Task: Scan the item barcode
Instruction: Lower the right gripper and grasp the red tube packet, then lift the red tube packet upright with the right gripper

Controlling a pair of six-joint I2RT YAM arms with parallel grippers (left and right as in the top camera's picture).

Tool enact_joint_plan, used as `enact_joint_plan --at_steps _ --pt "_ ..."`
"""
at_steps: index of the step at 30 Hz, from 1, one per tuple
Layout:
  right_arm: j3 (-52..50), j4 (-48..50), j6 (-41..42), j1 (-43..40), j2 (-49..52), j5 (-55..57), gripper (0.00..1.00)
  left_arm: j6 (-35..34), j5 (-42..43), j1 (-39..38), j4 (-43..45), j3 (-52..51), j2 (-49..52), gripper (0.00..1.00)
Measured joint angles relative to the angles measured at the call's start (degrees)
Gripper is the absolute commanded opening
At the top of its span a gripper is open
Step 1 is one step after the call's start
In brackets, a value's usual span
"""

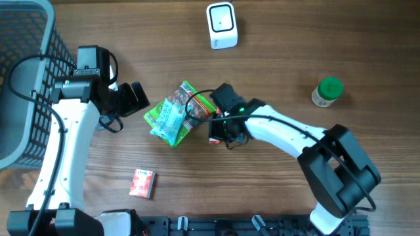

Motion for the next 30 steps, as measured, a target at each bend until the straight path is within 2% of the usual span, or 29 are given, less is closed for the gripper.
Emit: enact_joint_plan --at_steps 5,9,17,22,30 --pt "-0.33 -7.10 -17.92 -3.80 -1.81 -5.42 0.04 0.00 0.00 0.00 0.00 0.00 0.00 1.00" --pt "-0.44 -14.14 -33.38 -6.51 -7.17 -7.87 0.04 0.02 0.00 0.00 0.00 0.00 0.00 1.00" --pt "-0.44 -20.06 -54.86 -8.79 -19.96 -12.46 0.04 0.00 0.00 0.00 0.00 0.00 0.00 1.00" --pt "-0.44 -20.26 -62.07 -8.79 -30.23 -14.69 0.04 0.00 0.00 0.00 0.00 0.00 0.00 1.00" --pt "-0.37 -23.91 -64.04 -8.79 -41.16 -15.63 0.04 0.00 0.00 0.00 0.00 0.00 0.00 1.00"
